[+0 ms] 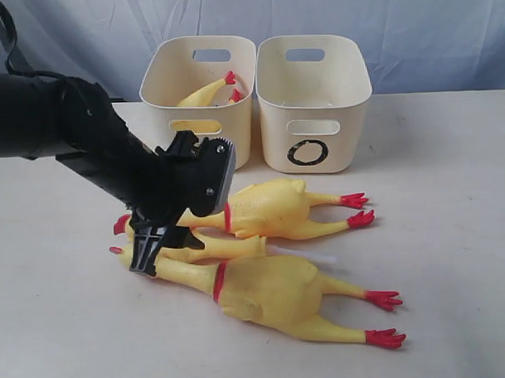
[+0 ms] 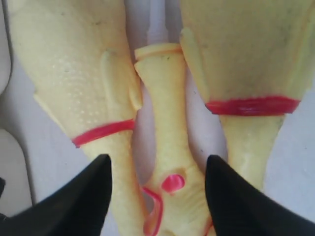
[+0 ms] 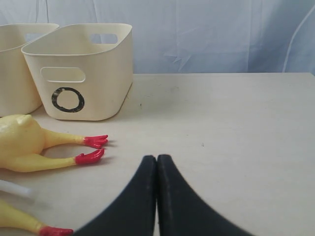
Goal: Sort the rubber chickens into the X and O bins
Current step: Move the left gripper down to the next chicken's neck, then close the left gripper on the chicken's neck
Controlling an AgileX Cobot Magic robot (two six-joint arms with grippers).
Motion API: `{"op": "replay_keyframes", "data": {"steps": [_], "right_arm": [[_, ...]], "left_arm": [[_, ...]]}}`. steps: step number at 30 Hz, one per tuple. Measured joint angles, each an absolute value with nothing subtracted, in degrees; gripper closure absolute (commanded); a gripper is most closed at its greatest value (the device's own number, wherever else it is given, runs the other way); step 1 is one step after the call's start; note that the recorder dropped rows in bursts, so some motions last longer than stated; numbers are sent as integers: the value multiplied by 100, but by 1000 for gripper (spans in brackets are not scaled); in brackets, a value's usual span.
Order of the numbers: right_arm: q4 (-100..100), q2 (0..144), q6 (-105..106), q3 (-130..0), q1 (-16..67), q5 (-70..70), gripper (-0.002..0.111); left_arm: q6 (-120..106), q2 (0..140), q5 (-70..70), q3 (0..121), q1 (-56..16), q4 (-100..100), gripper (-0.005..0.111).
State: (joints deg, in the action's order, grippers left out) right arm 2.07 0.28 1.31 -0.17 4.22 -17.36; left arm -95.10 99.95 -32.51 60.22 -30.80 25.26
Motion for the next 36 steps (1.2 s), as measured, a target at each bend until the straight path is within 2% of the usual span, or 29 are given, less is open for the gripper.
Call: {"op": "replay_keyframes", "data": {"steps": [14,36], "right_arm": [[207,28,131,-17,422,-1736,108],[207,28,131,-17,422,-1736,108]], "left_arm": [[-9562,10722,-2496,6022,-3080,2718,53],[-10941,10913,-2734,6022,-3080,3664,53]]}}
